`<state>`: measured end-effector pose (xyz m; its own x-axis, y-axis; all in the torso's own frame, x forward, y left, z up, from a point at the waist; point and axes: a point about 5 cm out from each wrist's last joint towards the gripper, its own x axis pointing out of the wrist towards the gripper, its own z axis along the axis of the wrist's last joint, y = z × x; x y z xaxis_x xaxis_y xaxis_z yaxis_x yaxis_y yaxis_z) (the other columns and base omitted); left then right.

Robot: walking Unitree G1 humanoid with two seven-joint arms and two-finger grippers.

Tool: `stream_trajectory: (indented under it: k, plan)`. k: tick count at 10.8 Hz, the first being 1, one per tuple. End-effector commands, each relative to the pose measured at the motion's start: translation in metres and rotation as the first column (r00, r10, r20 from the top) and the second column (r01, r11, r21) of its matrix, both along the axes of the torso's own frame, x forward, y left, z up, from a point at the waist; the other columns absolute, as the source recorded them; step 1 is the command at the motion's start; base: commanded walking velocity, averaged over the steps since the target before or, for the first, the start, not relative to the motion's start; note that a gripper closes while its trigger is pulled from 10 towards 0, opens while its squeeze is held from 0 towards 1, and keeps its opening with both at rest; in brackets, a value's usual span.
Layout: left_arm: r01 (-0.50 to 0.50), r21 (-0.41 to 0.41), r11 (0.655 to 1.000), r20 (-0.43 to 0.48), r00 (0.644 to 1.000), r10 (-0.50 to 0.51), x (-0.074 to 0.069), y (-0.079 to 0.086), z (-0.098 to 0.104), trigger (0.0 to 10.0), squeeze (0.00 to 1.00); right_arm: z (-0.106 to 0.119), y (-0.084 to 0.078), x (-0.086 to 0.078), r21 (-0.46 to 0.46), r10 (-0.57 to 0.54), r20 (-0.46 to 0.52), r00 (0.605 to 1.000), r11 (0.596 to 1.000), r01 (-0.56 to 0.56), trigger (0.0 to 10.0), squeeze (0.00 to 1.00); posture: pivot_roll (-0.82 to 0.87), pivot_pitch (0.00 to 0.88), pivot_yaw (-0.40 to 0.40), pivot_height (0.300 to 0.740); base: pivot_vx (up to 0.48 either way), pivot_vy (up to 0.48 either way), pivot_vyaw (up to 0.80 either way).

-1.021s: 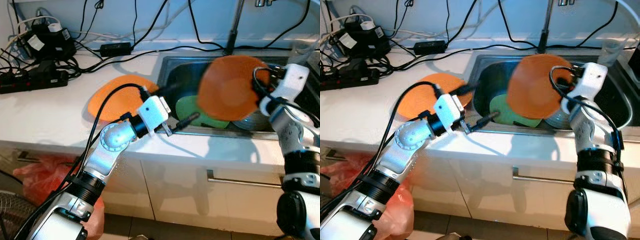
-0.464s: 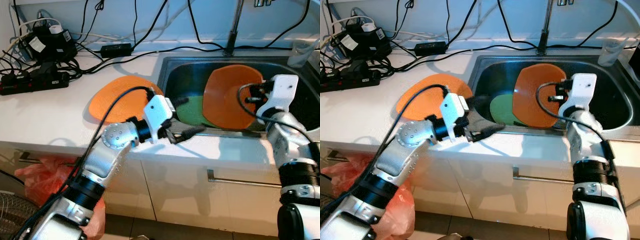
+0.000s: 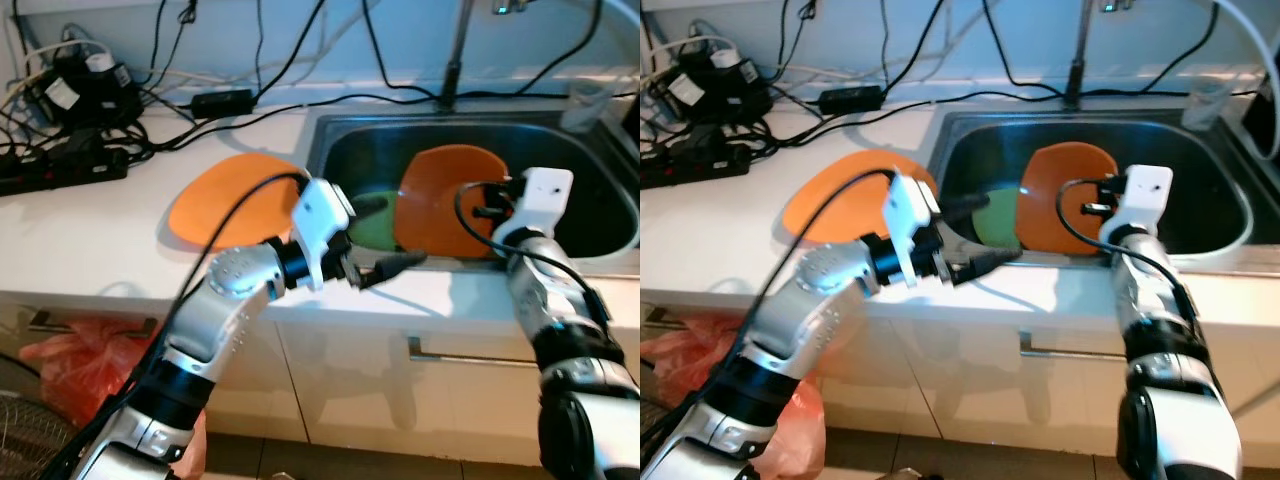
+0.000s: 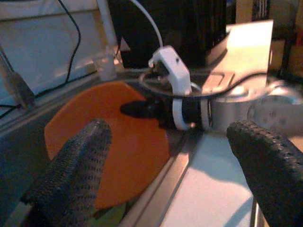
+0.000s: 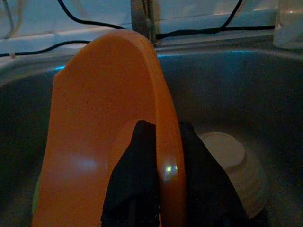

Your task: Kitchen organization

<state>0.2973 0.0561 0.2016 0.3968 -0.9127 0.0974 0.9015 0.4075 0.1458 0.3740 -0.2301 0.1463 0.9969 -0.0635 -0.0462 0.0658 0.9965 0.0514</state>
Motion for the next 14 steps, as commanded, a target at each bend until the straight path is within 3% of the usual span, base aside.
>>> stream_trajectory:
  k: [1, 4, 6, 7, 8, 14]
  plan:
    - [-0.016, -0.006, 1.000, -0.020, 1.000, 0.016, -0.001, 0.006, 0.002, 10.0, 0.12, 0.014, 0.009, 0.009, 0.024, 0.023, 0.054, 0.998, 0.999, -0.024, 10.0, 0.00, -0.02, 0.000, 0.121, 0.740, 0.000, 0.000, 0.00]
    - [-0.041, 0.011, 0.999, -0.031, 0.999, 0.042, -0.006, 0.010, 0.005, 10.0, 0.00, 0.046, 0.033, 0.031, 0.104, 0.088, 0.092, 0.992, 0.990, -0.097, 10.0, 0.00, 0.04, 0.000, 0.099, 0.740, 0.000, 0.000, 0.00]
    - [-0.057, 0.018, 0.998, -0.030, 0.998, 0.058, -0.008, 0.012, 0.006, 10.0, 0.00, 0.057, 0.047, 0.039, 0.185, 0.118, 0.085, 0.989, 0.974, -0.132, 10.0, 0.00, 0.04, 0.000, 0.099, 0.740, 0.000, 0.000, 0.00]
    - [-0.062, 0.021, 0.998, -0.031, 0.998, 0.063, -0.008, 0.013, 0.006, 10.0, 0.00, 0.056, 0.051, 0.039, 0.204, 0.119, 0.083, 0.989, 0.970, -0.134, 10.0, 0.86, 0.06, 0.000, 0.085, 0.740, 0.000, 0.000, 0.00]
    - [-0.068, 0.027, 0.997, -0.036, 0.997, 0.069, -0.009, 0.015, 0.006, 10.0, 0.00, 0.052, 0.053, 0.039, 0.221, 0.116, 0.071, 0.991, 0.967, -0.129, 10.0, 1.00, 0.06, 0.000, 0.087, 0.740, 0.000, 0.000, 0.00]
    - [-0.065, 0.038, 0.997, -0.042, 0.997, 0.066, -0.008, 0.015, 0.005, 10.0, 0.00, 0.044, 0.045, 0.037, 0.234, 0.075, 0.047, 0.996, 0.969, -0.084, 10.0, 1.00, 0.05, 0.000, 0.096, 0.740, 0.000, 0.000, 0.00]
